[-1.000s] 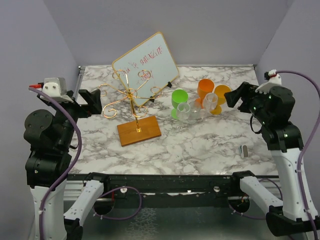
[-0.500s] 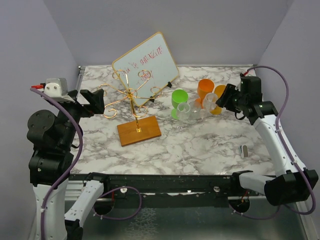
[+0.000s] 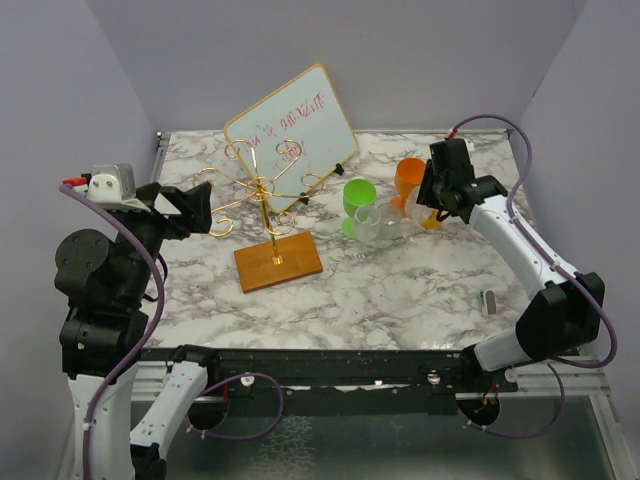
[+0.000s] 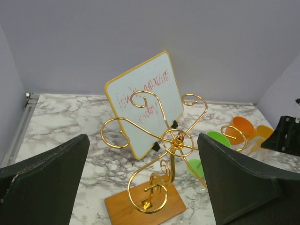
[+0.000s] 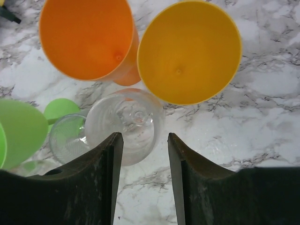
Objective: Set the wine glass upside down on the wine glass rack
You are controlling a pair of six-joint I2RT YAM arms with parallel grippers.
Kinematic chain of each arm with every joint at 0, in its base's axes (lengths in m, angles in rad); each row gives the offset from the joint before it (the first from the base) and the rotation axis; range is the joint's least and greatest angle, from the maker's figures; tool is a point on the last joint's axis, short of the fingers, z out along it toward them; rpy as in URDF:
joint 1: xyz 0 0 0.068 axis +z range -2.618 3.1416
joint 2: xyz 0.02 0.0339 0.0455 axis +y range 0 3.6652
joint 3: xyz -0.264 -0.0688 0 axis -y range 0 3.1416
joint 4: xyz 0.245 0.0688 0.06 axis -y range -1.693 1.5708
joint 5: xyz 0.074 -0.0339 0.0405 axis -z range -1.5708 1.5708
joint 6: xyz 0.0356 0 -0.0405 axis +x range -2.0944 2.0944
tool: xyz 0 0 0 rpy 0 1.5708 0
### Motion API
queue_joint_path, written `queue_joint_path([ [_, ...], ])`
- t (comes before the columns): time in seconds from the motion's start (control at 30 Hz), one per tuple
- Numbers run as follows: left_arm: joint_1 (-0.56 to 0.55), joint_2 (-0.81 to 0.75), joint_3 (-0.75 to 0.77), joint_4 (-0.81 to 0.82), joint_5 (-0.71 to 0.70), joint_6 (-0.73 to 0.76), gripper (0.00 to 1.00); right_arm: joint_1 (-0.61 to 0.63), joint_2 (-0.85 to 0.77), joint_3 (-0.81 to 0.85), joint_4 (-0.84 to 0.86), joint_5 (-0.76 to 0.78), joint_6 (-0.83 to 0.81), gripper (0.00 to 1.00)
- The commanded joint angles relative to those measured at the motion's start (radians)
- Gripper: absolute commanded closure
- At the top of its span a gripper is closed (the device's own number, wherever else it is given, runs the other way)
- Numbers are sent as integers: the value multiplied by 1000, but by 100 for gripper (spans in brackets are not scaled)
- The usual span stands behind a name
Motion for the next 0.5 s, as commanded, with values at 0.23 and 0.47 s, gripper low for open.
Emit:
queue_joint_path([
  [0.23, -33, -26, -25, 10, 63, 37, 1, 2, 105, 74, -36, 130, -3, 61],
  [0.47, -41, -31, -18, 7, 128, 60, 1, 2, 101, 75, -90, 116, -1, 95],
])
